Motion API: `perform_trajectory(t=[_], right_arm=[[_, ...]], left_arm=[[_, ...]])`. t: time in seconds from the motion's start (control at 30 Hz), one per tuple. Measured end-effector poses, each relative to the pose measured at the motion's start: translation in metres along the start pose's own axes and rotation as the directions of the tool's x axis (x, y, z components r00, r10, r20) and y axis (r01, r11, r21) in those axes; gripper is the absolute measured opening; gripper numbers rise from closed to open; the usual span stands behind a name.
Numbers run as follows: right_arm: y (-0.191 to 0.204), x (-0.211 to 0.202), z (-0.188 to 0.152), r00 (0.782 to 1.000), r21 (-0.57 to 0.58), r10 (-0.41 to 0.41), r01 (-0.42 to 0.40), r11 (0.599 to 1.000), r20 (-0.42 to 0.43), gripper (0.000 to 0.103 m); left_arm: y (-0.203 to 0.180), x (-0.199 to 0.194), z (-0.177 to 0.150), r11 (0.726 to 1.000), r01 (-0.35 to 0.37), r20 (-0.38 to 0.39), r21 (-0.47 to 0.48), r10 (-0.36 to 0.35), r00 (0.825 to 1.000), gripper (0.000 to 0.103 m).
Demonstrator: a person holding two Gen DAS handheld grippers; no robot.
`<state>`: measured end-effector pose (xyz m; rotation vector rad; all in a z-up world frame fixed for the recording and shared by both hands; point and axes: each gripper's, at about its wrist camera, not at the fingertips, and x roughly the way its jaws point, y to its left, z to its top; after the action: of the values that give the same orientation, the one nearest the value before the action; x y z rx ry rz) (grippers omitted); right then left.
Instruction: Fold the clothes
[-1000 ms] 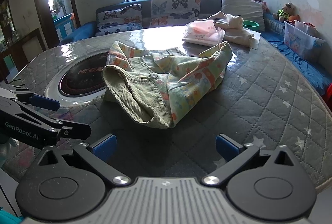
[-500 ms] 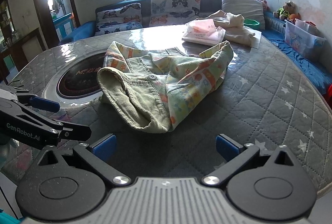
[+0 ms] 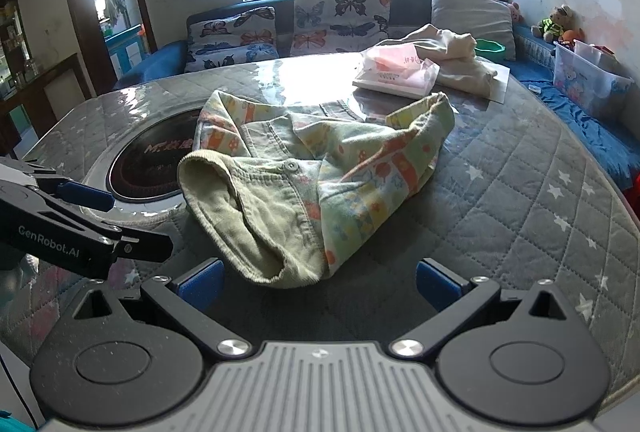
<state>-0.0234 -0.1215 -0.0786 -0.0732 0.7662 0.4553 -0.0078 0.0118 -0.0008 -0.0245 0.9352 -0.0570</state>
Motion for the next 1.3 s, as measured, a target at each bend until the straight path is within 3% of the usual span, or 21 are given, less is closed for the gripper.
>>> perform_trajectory(t=[0.53, 0.93, 1.3], right_arm=[[0.002, -0.001, 0.018, 0.999, -0.026, 0.029, -0.029, 0.999, 0.021, 0.103], [0.002, -0.017, 0.048, 0.995, -0.076, 0.039, -0.032, 0.997, 0.094, 0.103], [-0.001, 0.028, 0.082, 0.995, -0.116, -0.016, 0.027, 0.993, 0.095, 0.101]], left_arm=[[0.011, 0.002, 0.021, 1.000, -0.025, 0.005, 0.015, 0.025, 1.000, 0.103], [0.032, -0.004, 0.055, 0.998, -0.070, 0.063, -0.003, 0.070, 0.996, 0.103], [0.052, 0.026, 0.101, 0.993, -0.086, 0.057, -0.077, 0.090, 0.994, 0.103]])
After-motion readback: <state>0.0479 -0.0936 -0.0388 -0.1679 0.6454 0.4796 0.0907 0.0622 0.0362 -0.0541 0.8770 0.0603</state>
